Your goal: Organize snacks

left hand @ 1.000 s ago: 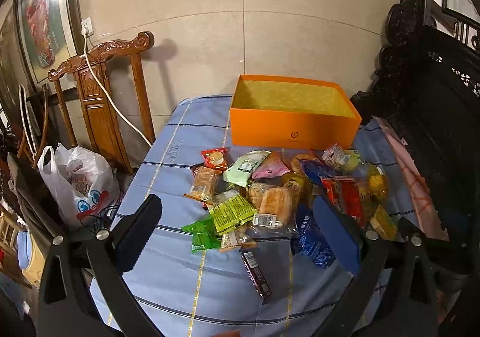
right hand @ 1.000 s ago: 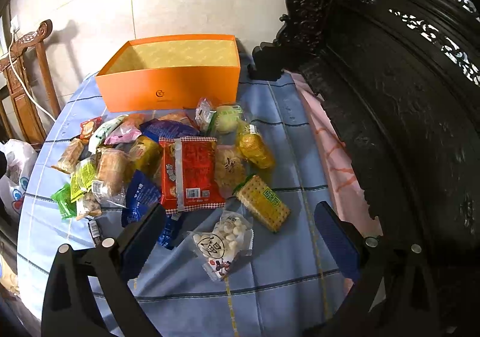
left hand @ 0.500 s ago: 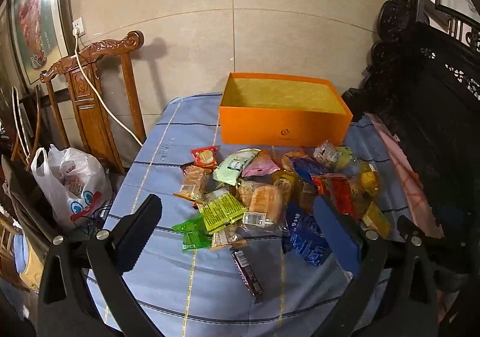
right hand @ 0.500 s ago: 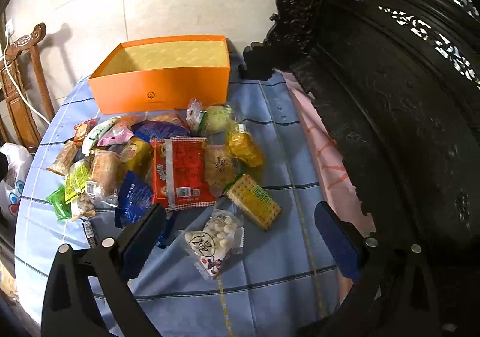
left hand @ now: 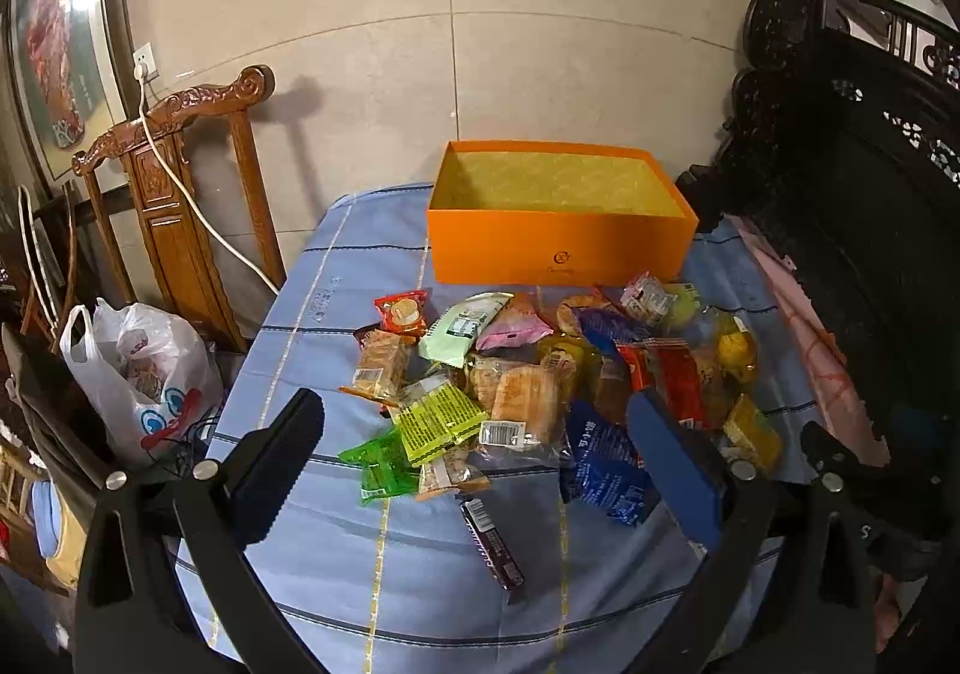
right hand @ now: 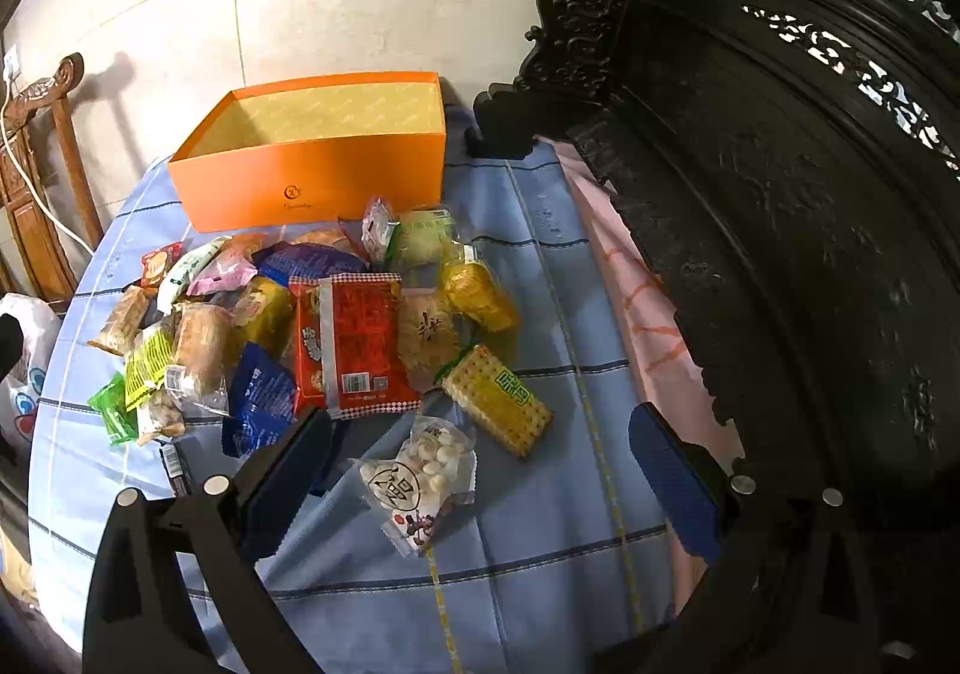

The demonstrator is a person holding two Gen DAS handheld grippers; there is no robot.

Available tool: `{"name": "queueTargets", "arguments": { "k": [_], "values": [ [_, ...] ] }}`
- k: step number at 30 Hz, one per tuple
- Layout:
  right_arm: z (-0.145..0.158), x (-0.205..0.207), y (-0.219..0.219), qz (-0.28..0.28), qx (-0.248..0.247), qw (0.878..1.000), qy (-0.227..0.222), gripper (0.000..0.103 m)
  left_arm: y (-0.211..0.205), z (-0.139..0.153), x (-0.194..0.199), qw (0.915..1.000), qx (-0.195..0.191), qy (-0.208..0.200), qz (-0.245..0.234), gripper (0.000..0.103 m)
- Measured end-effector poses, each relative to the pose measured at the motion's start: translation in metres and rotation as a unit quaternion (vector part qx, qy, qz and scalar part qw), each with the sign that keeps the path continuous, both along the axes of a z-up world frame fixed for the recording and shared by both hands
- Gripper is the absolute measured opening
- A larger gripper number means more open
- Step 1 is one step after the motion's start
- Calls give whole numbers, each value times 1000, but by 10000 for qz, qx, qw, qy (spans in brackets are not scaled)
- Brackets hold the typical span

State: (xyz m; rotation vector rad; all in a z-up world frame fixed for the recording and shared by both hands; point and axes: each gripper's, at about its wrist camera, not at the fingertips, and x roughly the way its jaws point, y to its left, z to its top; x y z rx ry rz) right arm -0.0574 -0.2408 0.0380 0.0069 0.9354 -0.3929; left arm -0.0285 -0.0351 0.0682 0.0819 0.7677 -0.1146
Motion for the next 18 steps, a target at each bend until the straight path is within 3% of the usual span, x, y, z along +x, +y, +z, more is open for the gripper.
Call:
{"name": "queueTargets", "arguments": {
  "k": [9, 13, 15, 18],
  "values": [
    [1, -1, 1, 46, 83, 10000, -20, 100, -1, -2, 0, 10000, 53, 25, 7, 99],
    [-3, 3, -1, 266, 624, 9977, 84, 100, -1, -5, 0, 10000, 23, 20, -15, 99],
    [-8, 5, -1, 423, 945, 9945, 157, 100, 2, -13, 0, 10000, -18, 47, 55, 99],
    [-25, 2, 3, 738, 986, 9922, 189, 100, 6, -41, -3, 9994, 232, 112, 215, 99]
  ]
}}
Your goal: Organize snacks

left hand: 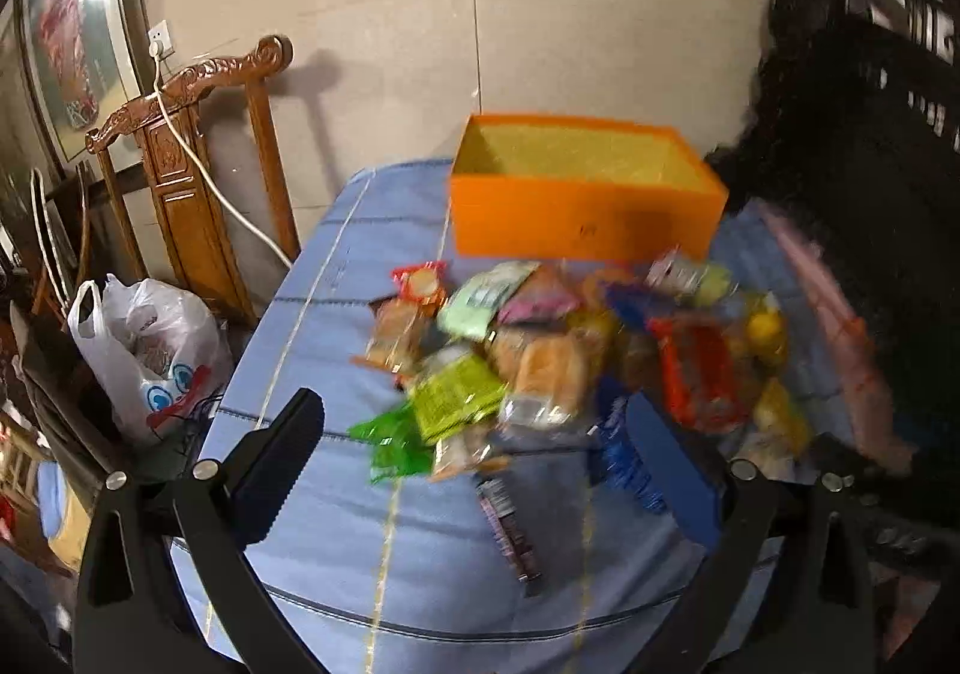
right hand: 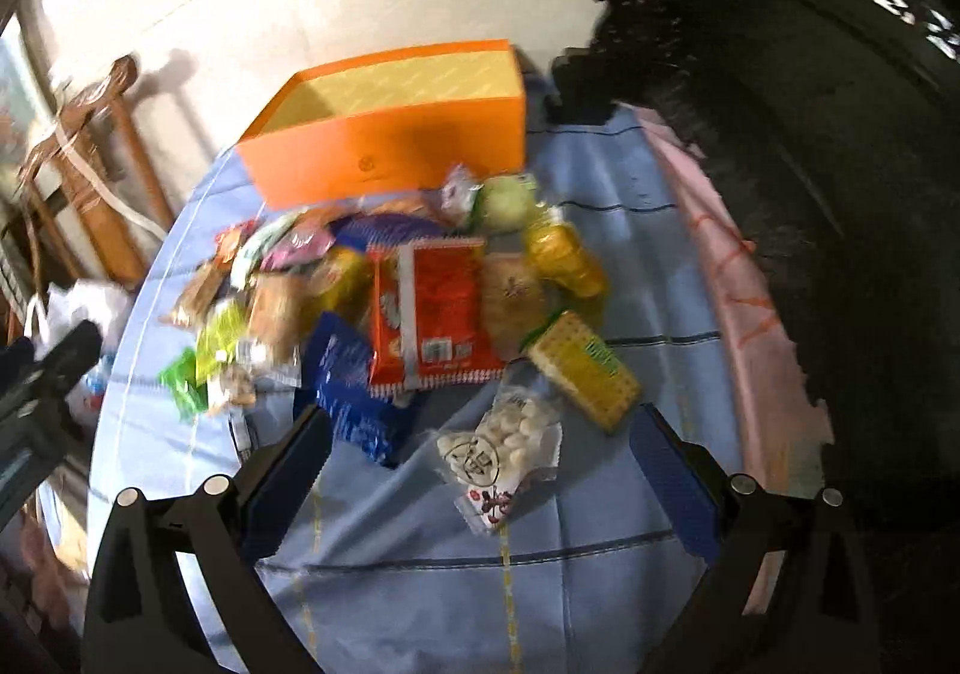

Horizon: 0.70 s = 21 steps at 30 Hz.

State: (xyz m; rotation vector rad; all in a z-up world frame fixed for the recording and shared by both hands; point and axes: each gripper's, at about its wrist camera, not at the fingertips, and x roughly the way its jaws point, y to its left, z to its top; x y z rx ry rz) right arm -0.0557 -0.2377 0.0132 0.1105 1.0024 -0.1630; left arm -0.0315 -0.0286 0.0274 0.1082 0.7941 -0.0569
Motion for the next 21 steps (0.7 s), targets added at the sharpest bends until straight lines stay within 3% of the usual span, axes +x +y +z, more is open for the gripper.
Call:
{"name": "queueTargets", "arguments": {
  "k": [3, 5, 10, 14, 18, 21],
  "values": [
    [-30, -6, -8, -67, 83, 9997, 238, 100, -3, -35, -7, 9978, 656, 51, -51, 99],
    [-45, -11, -20, -256, 186, 9994, 163, 100, -2, -51, -10, 9969, 769, 123, -79, 99],
    [-80, -7, -30, -587, 121, 9980, 197, 100, 1, -80, -4, 9977, 360, 537, -215, 99],
    [-104, 4, -41, -920, 574, 9933, 388, 100, -8, -96, 0, 9954, 628, 690, -215, 99],
    [-113, 17, -37, -885, 458, 9936, 539, 99, -11, -101, 2, 9945, 699, 752, -228, 99],
    [-120, 22, -38, -945, 662, 9910, 676, 100, -11, -103, 4, 9948, 675, 741, -209, 99]
  ]
}}
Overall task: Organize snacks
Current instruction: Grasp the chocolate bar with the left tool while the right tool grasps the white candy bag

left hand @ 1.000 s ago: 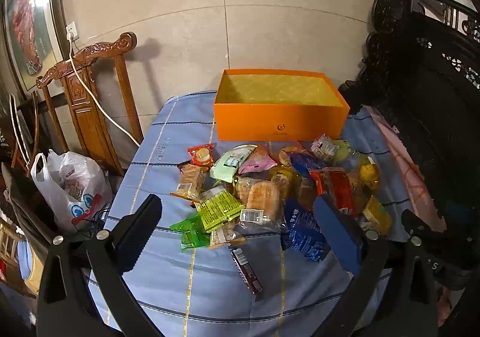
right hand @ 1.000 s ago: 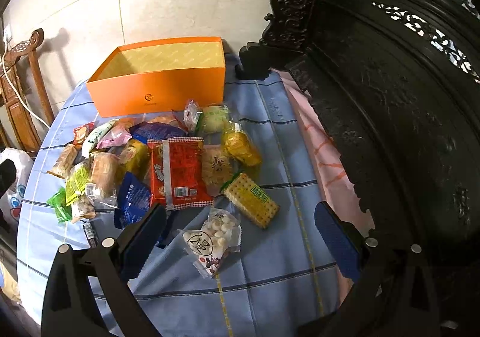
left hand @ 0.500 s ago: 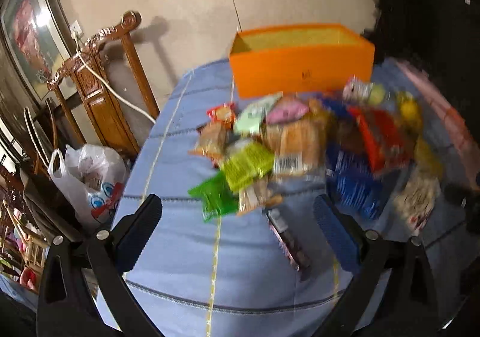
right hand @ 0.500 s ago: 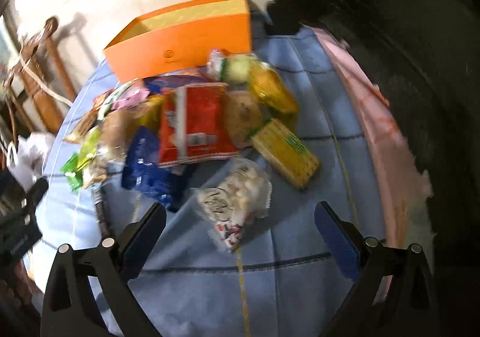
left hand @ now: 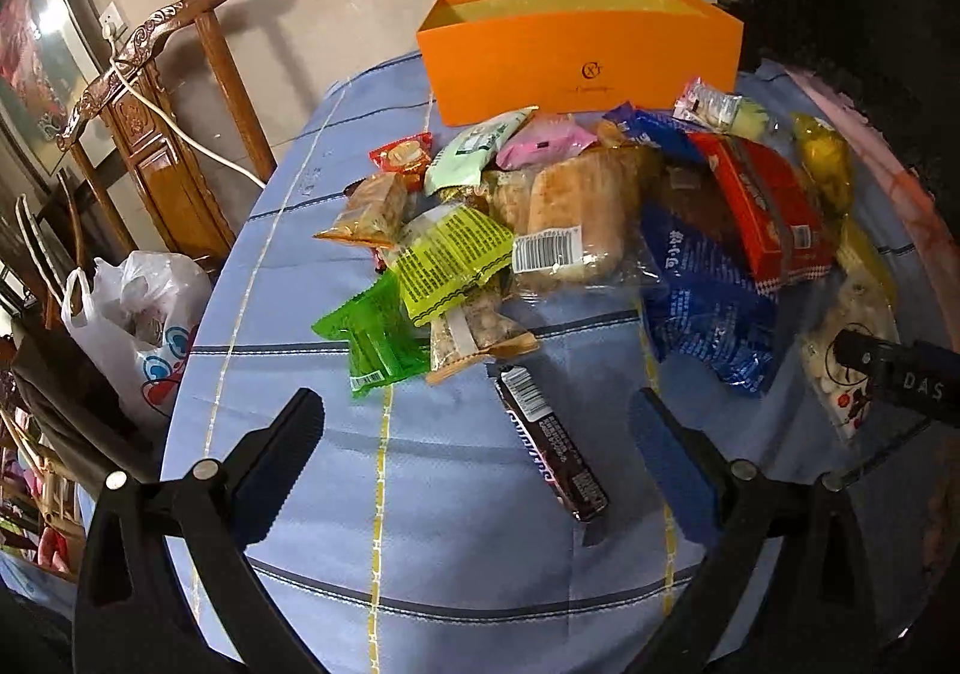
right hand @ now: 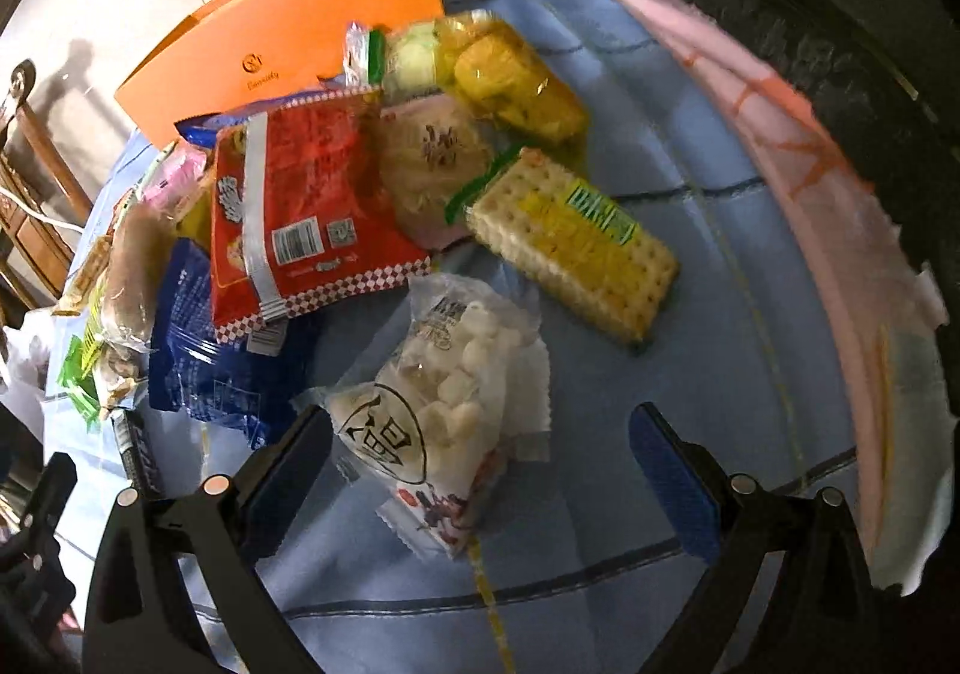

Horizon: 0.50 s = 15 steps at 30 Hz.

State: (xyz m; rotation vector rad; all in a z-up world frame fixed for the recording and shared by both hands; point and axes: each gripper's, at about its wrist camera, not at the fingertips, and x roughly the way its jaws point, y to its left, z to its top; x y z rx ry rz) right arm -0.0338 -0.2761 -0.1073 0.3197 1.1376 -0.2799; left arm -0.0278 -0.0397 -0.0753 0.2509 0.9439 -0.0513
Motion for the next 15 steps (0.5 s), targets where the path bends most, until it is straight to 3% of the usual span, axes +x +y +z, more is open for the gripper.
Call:
{"name": "queueTargets", "arguments": {
  "k": [3, 9, 12, 14, 15],
  "values": [
    [-11, 7, -2, -81, 32, 9999, 111, 99, -1, -7, 6, 10000, -54, -2, 2, 99],
    [-28, 18, 1, -76, 234, 9996, 167, 100, -2, -43, 25, 9989, -61, 448, 104, 99],
    [-29, 19, 6, -30, 134, 9998, 121, 99, -1, -53, 30, 9978, -265, 583, 150, 99],
    [-28, 17, 10, 20, 7, 10000, 95, 79, -3, -64, 33, 9966, -285, 762, 150, 99],
    [-26, 14, 14, 113, -68, 9999, 50, 64, -3, -71, 33, 9956, -218, 897, 159, 98]
  ]
}}
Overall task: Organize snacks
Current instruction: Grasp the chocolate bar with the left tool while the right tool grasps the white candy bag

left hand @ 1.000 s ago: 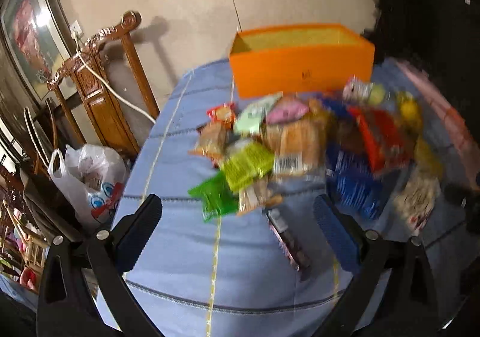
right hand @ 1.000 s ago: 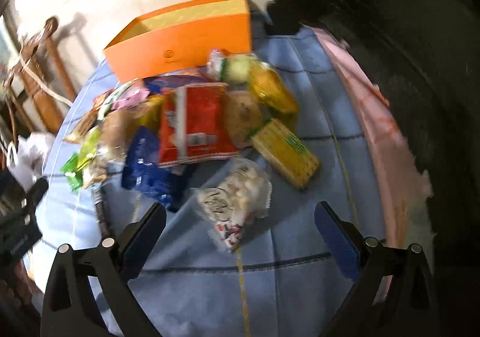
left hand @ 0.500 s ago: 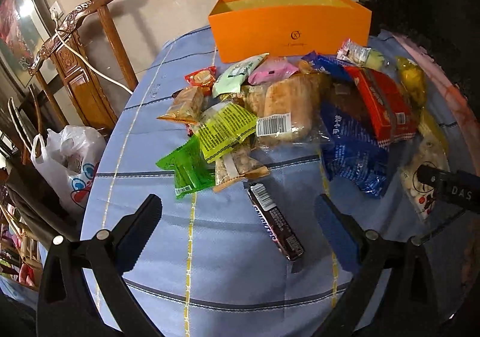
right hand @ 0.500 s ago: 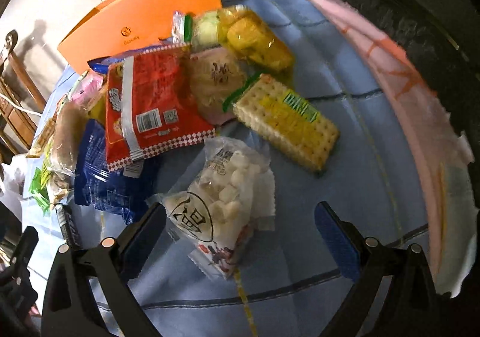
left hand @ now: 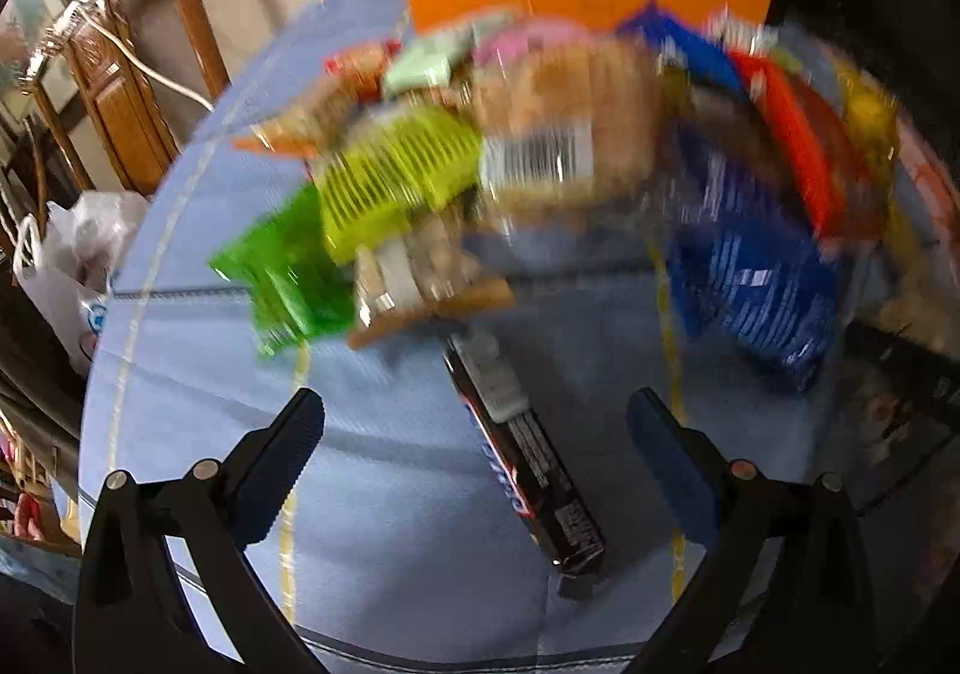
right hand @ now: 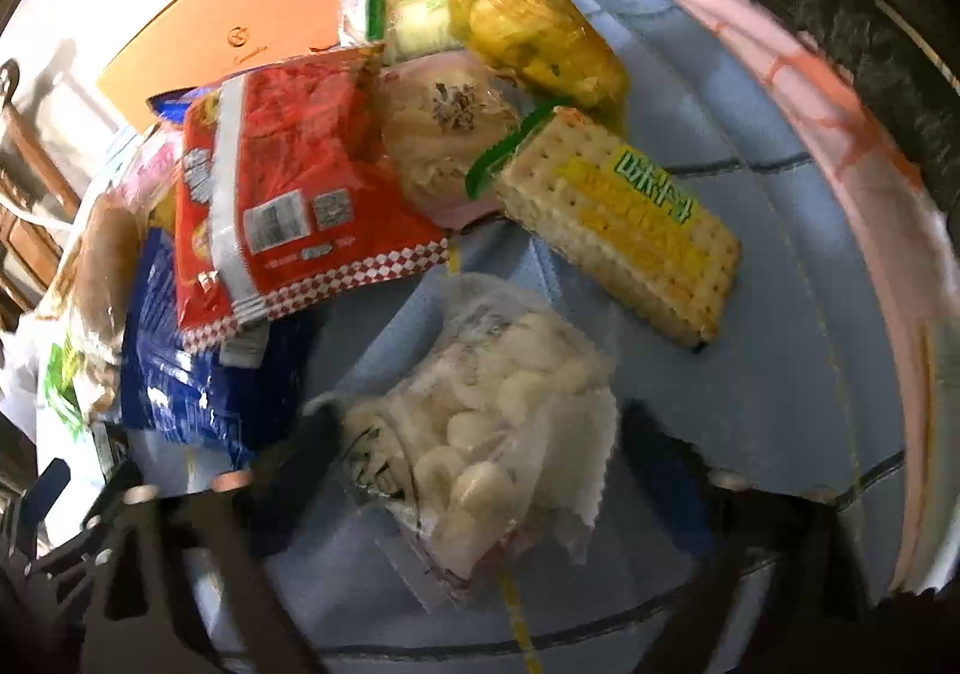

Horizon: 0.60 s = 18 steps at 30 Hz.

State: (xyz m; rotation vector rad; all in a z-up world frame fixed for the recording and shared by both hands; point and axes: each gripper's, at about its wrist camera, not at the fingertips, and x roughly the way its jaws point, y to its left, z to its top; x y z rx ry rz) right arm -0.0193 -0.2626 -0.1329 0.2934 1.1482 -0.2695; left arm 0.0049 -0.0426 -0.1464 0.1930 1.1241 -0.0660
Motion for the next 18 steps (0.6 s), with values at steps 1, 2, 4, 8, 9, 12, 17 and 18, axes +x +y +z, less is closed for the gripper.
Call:
{"name": "queueTargets", "arguments": {
  "k": [1, 2, 4, 8, 9, 12, 17, 18],
  "values": [
    [2, -2, 3, 118, 13, 9999, 31, 59, -1, -8, 0, 9998, 128, 166, 33, 95],
    [2, -4, 4, 133, 105, 9998, 111, 57, 2, -7, -2, 9999, -19, 47, 139, 89],
    [6, -9, 5, 113, 325, 9992, 187, 52, 5, -6, -3, 9990, -403, 136, 116, 64],
    [25, -25, 3, 190, 300, 9994, 43, 48, 4, -3, -6, 9982, -572, 71, -166, 31],
    [32, -32, 7, 194, 318, 9993, -26, 48, 5, -2, -6, 9980, -588, 72, -198, 25],
    [57, -45, 2, 123, 272, 9991, -290, 48, 12, -1, -4, 9966, -805, 114, -132, 21],
    [87, -43, -1, 106, 272, 9973, -670, 48, 13, 18, -6, 9986, -464, -161, -198, 17],
    [92, -42, -3, 114, 271, 9970, -718, 48, 10, 25, -7, 9986, -411, -234, -240, 17]
  ]
}}
